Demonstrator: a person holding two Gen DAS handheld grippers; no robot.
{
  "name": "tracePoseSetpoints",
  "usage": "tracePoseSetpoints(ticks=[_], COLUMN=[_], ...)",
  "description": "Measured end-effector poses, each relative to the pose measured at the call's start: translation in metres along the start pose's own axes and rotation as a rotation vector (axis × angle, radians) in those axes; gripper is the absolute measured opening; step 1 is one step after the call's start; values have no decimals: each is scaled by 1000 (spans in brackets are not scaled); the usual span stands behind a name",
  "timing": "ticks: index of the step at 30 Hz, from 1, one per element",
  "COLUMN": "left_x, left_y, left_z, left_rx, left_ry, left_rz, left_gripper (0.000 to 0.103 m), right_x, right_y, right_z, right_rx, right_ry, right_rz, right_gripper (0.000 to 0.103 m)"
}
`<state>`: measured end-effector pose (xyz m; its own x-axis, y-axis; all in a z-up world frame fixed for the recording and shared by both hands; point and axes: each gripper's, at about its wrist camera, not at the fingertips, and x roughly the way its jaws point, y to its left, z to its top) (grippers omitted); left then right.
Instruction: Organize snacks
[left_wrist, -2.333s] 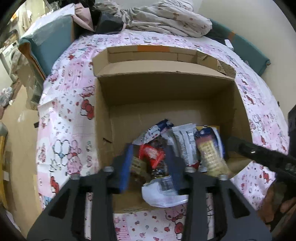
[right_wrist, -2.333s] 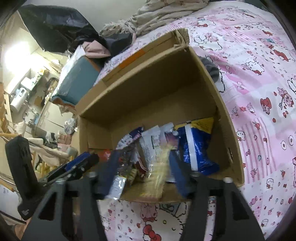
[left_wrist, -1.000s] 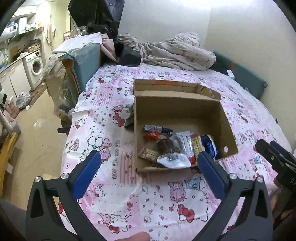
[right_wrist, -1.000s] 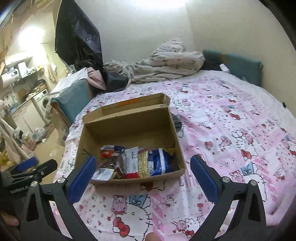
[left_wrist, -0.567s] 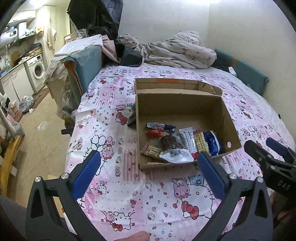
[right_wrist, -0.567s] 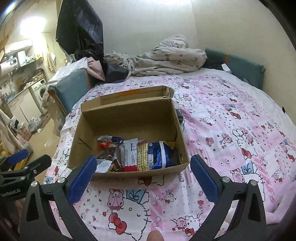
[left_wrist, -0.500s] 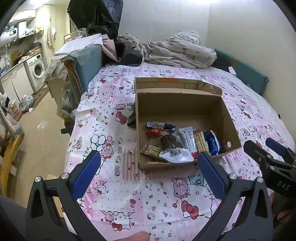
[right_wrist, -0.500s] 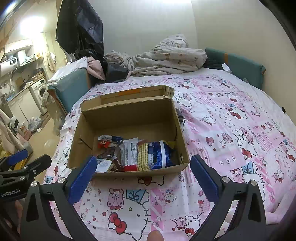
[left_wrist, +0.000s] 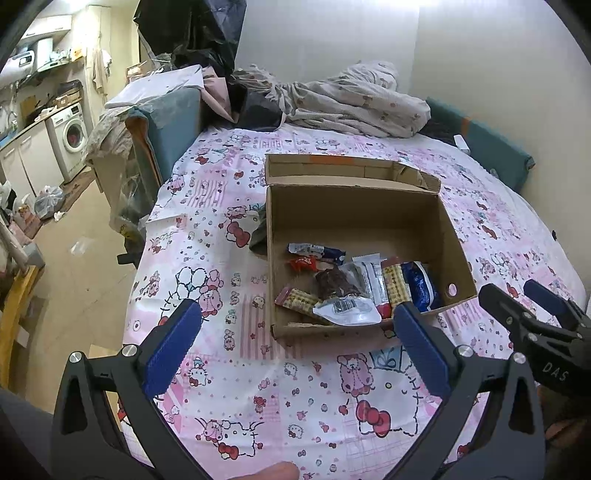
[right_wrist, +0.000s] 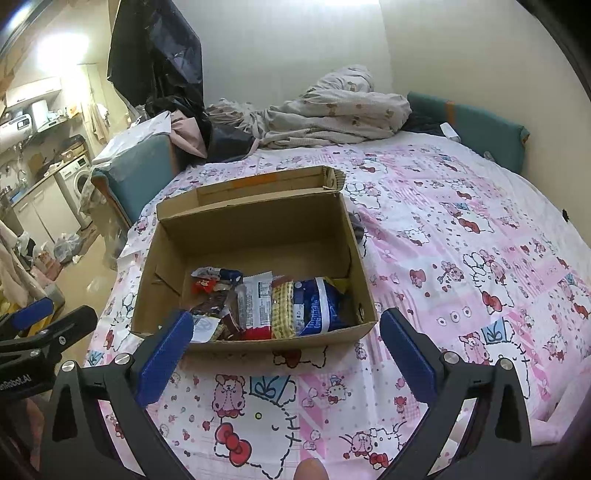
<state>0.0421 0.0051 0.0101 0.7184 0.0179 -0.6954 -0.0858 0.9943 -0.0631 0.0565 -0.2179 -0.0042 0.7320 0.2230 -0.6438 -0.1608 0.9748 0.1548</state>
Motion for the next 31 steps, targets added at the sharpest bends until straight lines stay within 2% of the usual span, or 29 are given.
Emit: tracePoseSetpoints(ticks=[15,31], left_x=[-2,4], left_y=[-2,2], left_z=[1,-2], left_rx=[-2,-15], left_ry=[-7,22], left_rz=[-1,2], left_gripper=[103,103], right_x=[1,4], right_y=[-1,1], right_z=[-1,-1], right_rx=[2,18], right_ry=[2,8], right_rz=[-2,22], right_gripper=[103,103])
